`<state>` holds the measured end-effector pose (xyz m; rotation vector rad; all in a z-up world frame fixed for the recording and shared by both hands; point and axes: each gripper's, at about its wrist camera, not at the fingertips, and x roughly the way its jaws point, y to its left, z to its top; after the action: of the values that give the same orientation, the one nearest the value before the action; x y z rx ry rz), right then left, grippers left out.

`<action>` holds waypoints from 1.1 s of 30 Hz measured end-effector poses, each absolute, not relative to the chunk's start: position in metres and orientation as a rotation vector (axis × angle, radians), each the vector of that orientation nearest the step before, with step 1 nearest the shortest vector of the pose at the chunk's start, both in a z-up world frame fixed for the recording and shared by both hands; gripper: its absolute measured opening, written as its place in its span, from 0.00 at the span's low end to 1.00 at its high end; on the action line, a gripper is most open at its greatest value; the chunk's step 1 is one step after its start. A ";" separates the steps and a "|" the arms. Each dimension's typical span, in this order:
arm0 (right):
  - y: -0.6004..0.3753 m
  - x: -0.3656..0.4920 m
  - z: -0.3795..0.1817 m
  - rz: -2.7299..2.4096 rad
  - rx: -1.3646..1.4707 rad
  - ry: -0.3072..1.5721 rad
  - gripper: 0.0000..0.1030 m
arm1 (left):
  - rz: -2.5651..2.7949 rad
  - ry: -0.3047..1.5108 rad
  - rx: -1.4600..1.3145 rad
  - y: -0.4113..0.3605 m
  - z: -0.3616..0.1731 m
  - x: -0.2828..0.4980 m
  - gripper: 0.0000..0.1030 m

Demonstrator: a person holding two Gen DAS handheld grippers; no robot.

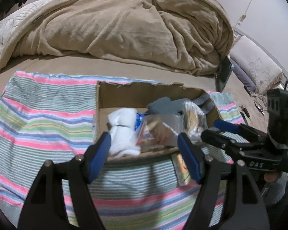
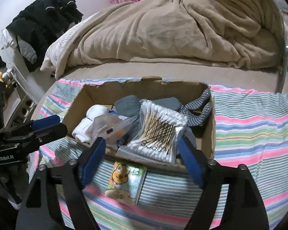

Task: Organize objects
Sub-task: 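Place the plastic bag and cotton swab bag into the box, opening both tools, then grasp the cartoon tissue pack with the right tool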

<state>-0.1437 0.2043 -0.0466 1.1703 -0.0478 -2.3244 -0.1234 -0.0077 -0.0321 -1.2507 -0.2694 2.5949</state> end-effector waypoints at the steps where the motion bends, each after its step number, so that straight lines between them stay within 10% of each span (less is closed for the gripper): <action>1: 0.204 -0.140 -0.045 -2.329 1.171 -0.039 0.80 | 2.599 -0.270 -1.251 -0.009 -0.031 -0.120 0.71; 33: 0.165 -0.091 -0.072 -2.313 1.292 0.138 0.80 | 2.652 -0.300 -1.335 -0.051 -0.058 -0.058 0.71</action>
<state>-0.0913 0.1654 -0.0723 1.2924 0.1378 -2.3135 -0.0577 -0.0511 -0.0579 -1.3354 -0.2998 2.6524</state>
